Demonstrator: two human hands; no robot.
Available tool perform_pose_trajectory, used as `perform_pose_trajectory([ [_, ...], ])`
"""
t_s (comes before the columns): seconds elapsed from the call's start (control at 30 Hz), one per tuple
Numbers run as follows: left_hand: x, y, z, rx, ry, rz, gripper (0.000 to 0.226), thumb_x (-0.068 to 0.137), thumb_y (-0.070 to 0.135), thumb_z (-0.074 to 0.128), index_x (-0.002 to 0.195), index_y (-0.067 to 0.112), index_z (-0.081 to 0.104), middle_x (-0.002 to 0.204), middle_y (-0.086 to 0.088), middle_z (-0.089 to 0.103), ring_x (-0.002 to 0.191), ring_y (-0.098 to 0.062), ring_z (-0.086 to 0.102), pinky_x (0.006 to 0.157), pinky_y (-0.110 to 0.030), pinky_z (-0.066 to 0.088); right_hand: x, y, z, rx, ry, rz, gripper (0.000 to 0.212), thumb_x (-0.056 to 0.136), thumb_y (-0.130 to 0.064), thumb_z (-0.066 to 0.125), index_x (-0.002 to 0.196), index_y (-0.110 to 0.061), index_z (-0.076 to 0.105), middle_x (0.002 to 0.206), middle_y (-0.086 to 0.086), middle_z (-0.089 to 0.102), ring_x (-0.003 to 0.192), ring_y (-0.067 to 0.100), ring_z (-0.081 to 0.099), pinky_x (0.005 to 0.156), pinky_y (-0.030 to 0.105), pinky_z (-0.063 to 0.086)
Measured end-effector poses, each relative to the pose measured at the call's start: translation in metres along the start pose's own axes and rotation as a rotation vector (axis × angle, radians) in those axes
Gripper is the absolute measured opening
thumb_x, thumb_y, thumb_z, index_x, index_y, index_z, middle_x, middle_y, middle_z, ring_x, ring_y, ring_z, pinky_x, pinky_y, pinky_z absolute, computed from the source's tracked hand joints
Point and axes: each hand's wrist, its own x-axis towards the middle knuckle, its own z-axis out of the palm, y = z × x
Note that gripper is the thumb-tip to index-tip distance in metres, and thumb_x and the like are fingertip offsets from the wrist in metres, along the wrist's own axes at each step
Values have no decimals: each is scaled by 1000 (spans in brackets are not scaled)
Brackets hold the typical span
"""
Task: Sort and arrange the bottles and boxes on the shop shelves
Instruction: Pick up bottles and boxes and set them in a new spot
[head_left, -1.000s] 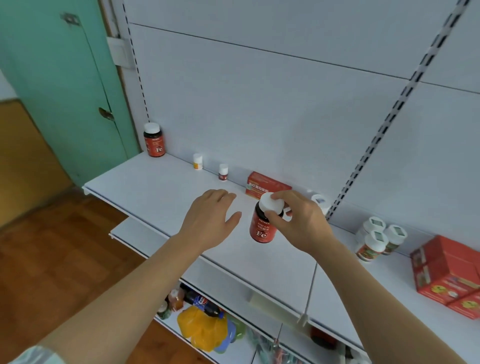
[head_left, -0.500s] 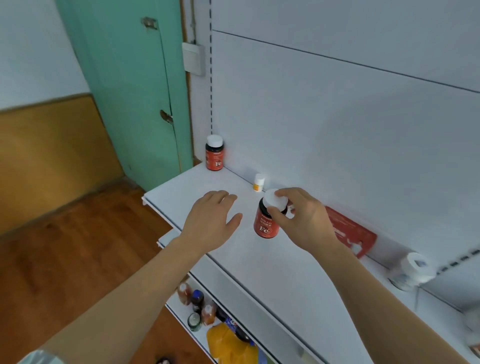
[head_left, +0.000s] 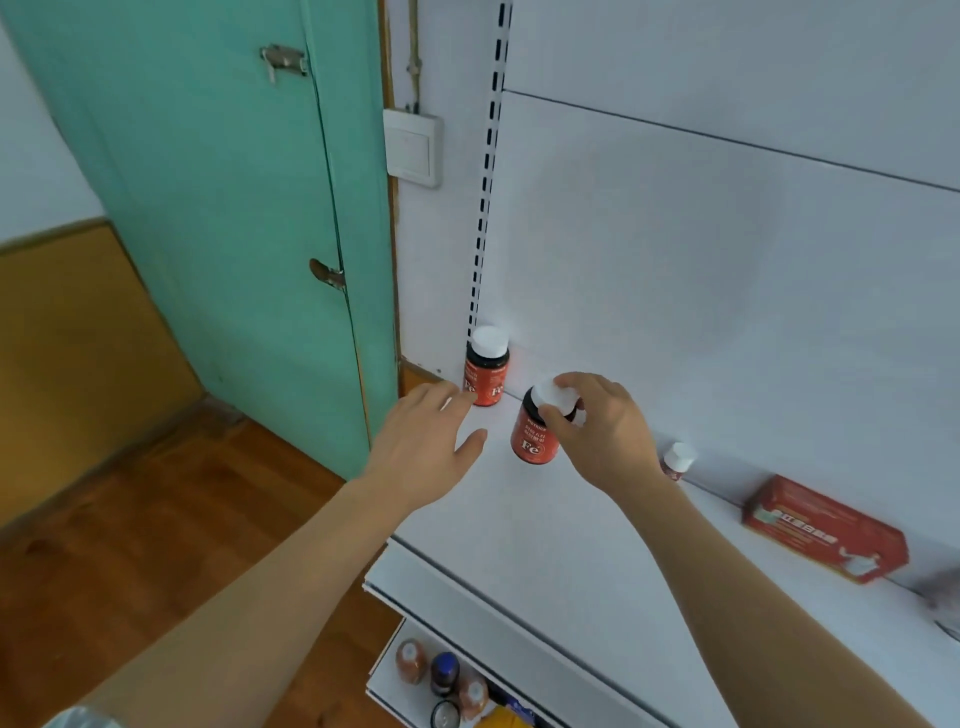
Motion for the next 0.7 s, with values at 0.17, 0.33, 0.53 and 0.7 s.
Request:
perform_pose_trajectory([
  [0.17,32,-27,4,-23,0,32,48,95,46,47,134,19,52,128,1,56,120,-22,49,98,-39,45,32,7,27,-28,23,36,34,86,-27,70,117,-13,64,113,3,68,94,29,57,76,37,50],
  [0.33,57,-44,14,-20,-12,50,39,93,47,47,122,22,54,117,4,57,110,-21,51,91,-36,46,53,19,51,-64,43,14,33,86,-22,70,116,-9,65,113,7,68,89,33,58,72,37,49],
  [0.53,75,-61,28,-24,-50,87,48,94,48,47,133,20,51,125,3,56,116,-20,51,95,-35,46,57,22,74,-164,118,-15,29,85,-16,72,113,-8,66,110,13,66,85,38,57,71,42,52],
  [0.7,90,-75,32,-66,-44,165,47,94,45,51,133,18,52,125,2,58,115,-20,52,93,-33,46,53,12,84,-210,185,43,28,87,-14,70,114,-11,66,116,13,62,88,38,58,70,43,53],
])
